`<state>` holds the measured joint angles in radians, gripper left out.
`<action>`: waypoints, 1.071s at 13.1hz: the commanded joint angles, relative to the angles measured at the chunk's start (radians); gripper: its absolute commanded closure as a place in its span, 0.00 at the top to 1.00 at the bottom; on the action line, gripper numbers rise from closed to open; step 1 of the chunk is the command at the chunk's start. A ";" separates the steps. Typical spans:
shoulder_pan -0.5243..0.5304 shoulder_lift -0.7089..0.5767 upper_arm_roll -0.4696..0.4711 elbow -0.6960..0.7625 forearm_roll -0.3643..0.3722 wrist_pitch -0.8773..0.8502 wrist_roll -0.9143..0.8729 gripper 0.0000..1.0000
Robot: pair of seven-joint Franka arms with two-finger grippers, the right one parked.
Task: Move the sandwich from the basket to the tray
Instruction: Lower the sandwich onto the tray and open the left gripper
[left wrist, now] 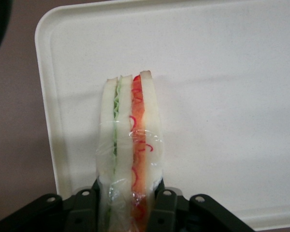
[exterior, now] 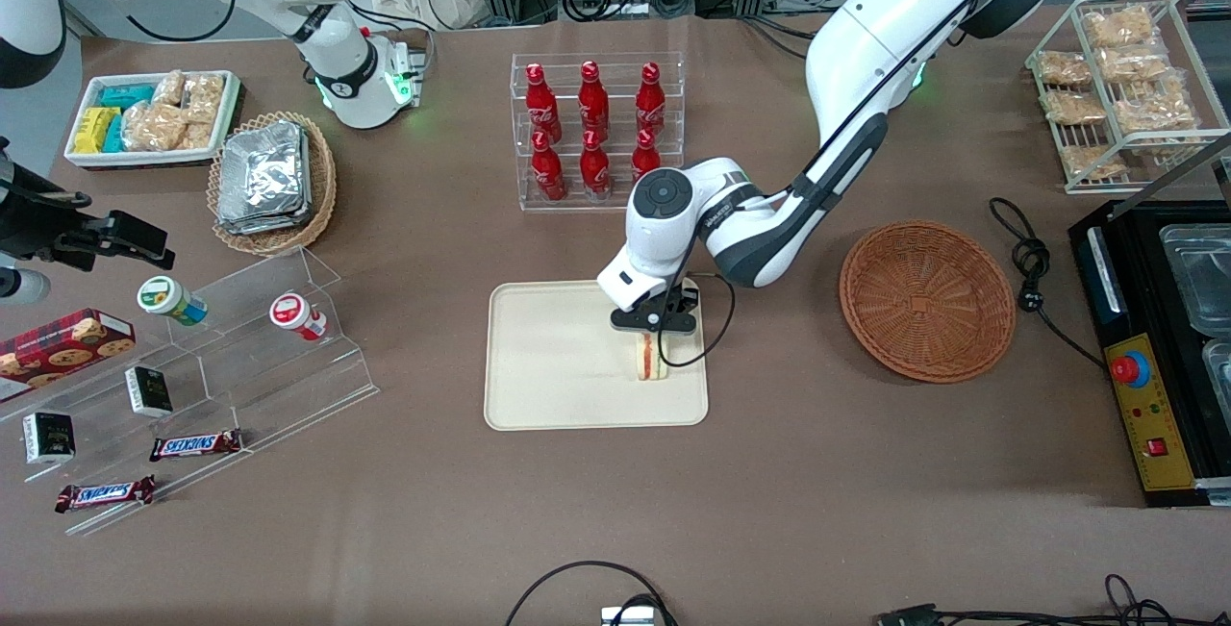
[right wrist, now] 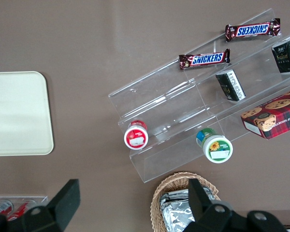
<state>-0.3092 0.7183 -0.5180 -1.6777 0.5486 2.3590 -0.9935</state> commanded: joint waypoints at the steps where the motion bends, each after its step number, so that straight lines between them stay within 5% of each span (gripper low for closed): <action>1: -0.011 0.020 0.004 0.029 0.025 -0.001 -0.024 0.86; 3: -0.011 0.020 0.004 0.033 0.025 -0.001 -0.024 0.94; 9: 0.010 -0.005 0.004 0.052 0.022 -0.020 -0.063 0.94; 14: 0.019 -0.033 0.003 0.163 0.007 -0.218 -0.086 0.96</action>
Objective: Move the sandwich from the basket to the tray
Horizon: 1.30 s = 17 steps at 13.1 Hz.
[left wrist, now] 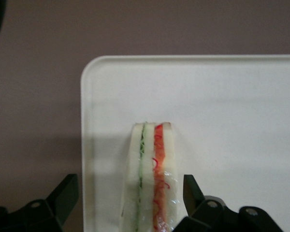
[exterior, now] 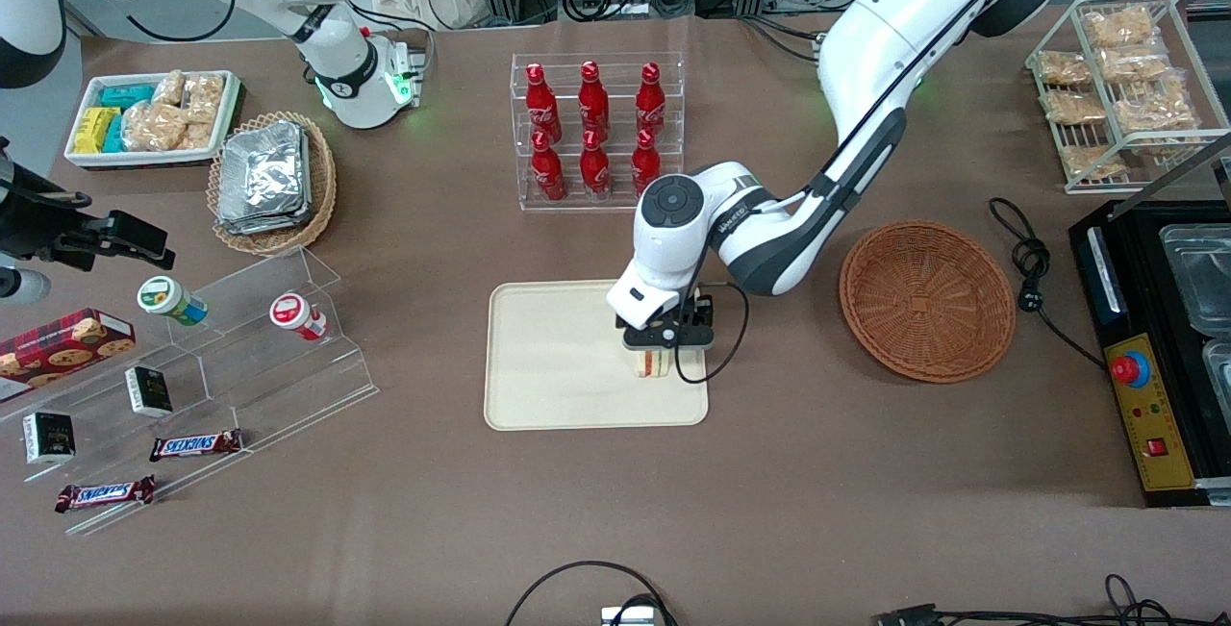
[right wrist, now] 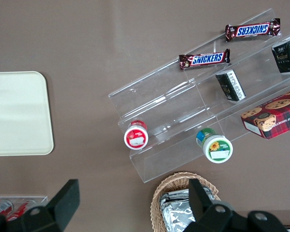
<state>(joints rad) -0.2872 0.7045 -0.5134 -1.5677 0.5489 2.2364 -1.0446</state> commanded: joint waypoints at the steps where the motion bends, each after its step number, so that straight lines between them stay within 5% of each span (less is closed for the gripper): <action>1: -0.004 -0.025 -0.002 0.084 0.005 -0.150 -0.038 0.96; 5: 0.035 -0.111 -0.004 0.118 0.000 -0.247 -0.051 0.96; 17: 0.311 -0.330 -0.004 0.132 -0.233 -0.446 0.222 0.97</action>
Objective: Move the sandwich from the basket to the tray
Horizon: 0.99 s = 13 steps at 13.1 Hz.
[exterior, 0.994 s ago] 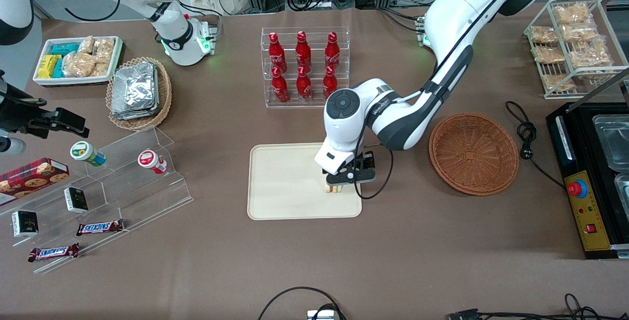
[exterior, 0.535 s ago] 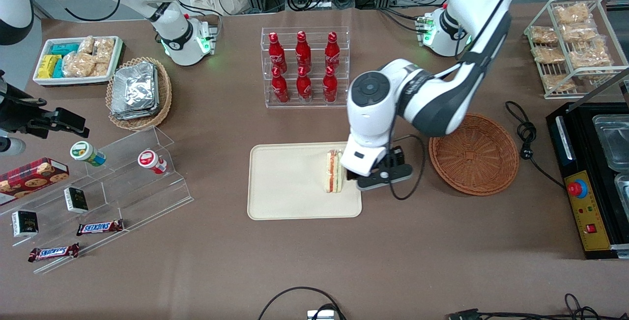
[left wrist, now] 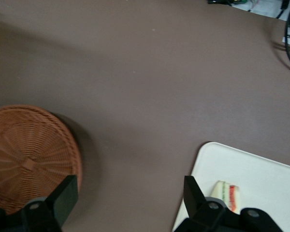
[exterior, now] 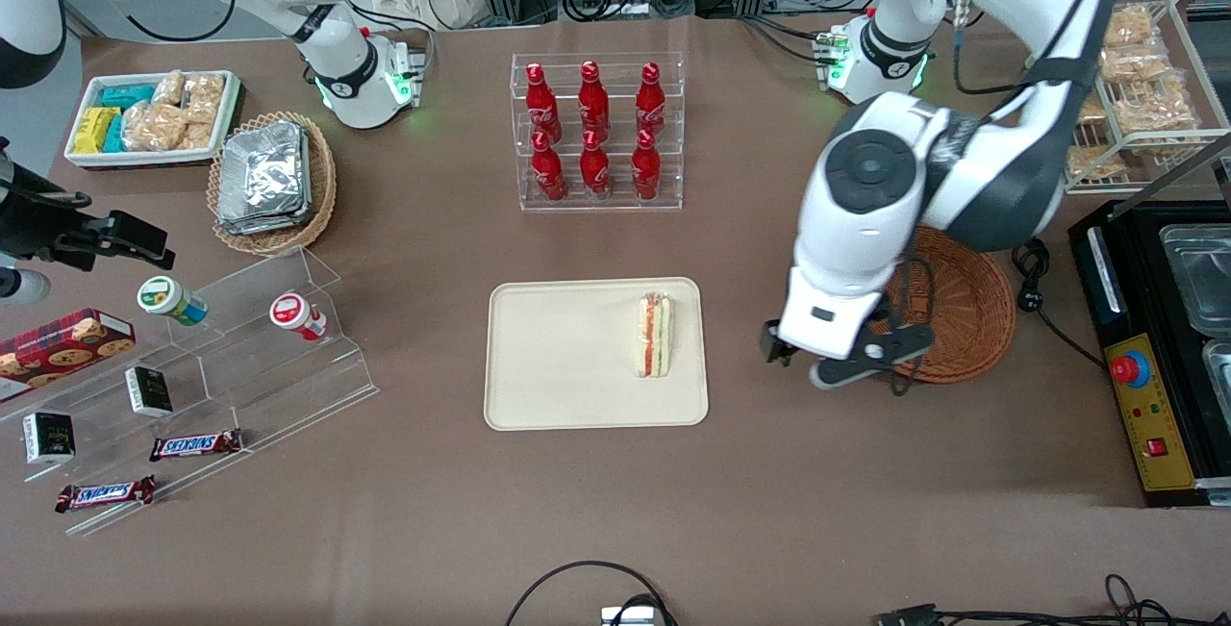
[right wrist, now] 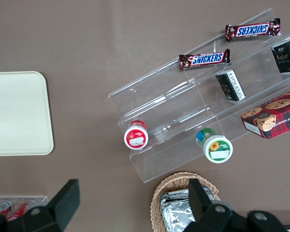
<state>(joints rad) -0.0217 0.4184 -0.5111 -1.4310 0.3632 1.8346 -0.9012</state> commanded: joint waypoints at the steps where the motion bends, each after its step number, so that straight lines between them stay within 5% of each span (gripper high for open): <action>1: 0.071 -0.056 -0.006 -0.005 -0.067 -0.050 0.112 0.98; 6: 0.124 -0.119 0.006 -0.015 -0.125 -0.097 0.270 0.98; 13: 0.031 -0.329 0.318 -0.137 -0.294 -0.147 0.625 0.98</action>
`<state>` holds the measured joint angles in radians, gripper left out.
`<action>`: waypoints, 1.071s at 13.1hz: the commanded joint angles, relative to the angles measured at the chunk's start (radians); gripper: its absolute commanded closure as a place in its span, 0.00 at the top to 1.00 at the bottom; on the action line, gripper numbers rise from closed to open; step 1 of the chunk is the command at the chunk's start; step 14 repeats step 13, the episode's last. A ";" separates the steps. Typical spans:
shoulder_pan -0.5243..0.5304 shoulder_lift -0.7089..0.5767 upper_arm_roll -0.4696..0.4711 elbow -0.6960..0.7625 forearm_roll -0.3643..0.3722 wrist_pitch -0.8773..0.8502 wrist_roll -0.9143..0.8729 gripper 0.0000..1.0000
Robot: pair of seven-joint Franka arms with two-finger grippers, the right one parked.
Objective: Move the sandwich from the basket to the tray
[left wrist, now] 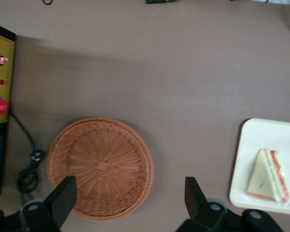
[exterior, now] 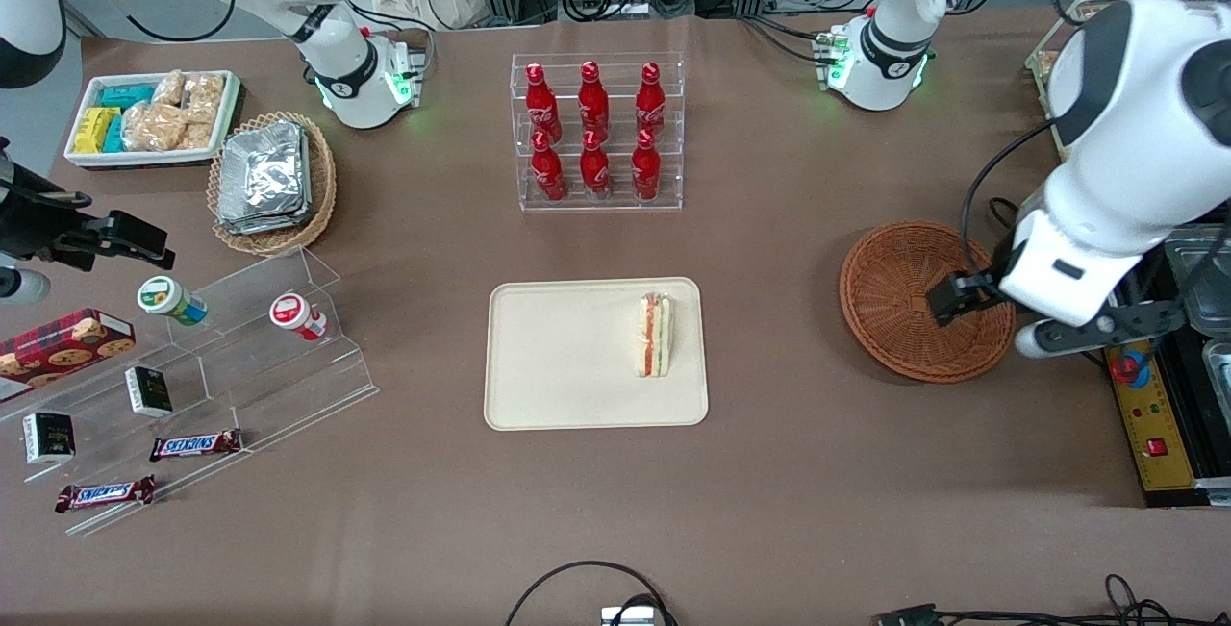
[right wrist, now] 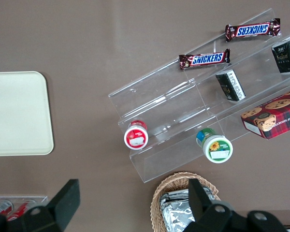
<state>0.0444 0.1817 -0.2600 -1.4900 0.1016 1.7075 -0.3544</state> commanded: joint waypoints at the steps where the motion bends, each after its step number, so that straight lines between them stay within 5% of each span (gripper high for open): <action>1: -0.035 -0.122 0.086 -0.091 -0.048 -0.046 0.130 0.98; 6: -0.029 -0.232 0.122 -0.115 -0.066 -0.204 0.259 1.00; 14: -0.023 -0.228 0.153 -0.110 -0.108 -0.215 0.308 1.00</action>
